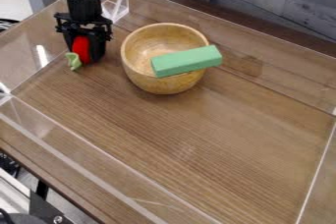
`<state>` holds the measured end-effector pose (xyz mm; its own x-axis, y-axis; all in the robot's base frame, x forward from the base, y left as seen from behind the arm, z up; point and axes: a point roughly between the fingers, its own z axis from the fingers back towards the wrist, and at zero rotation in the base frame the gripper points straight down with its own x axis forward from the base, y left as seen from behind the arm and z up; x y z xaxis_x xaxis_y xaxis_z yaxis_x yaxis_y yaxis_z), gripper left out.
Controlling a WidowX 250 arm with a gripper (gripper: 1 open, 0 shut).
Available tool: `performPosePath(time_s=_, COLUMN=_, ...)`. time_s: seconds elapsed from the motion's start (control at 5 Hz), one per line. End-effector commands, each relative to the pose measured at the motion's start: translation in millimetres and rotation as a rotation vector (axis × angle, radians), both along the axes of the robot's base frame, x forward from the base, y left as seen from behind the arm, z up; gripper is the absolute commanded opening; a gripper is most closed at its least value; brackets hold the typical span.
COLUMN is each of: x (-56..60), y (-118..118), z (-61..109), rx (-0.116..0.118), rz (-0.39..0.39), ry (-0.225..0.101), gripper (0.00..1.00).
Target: Move the red fruit to the left
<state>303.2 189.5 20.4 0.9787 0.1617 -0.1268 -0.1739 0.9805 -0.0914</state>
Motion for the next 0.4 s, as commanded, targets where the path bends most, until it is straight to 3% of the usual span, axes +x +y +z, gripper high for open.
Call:
performPosePath(time_s=0.0, x=5.0, y=-19, z=3.7, rx=-0.002, rz=0.024, ry=0.005, gripper=1.0)
performPosePath(time_s=0.2, x=6.5, y=-38, z=7.4, rx=-0.012, rz=0.054, ry=0.016, gripper=1.0)
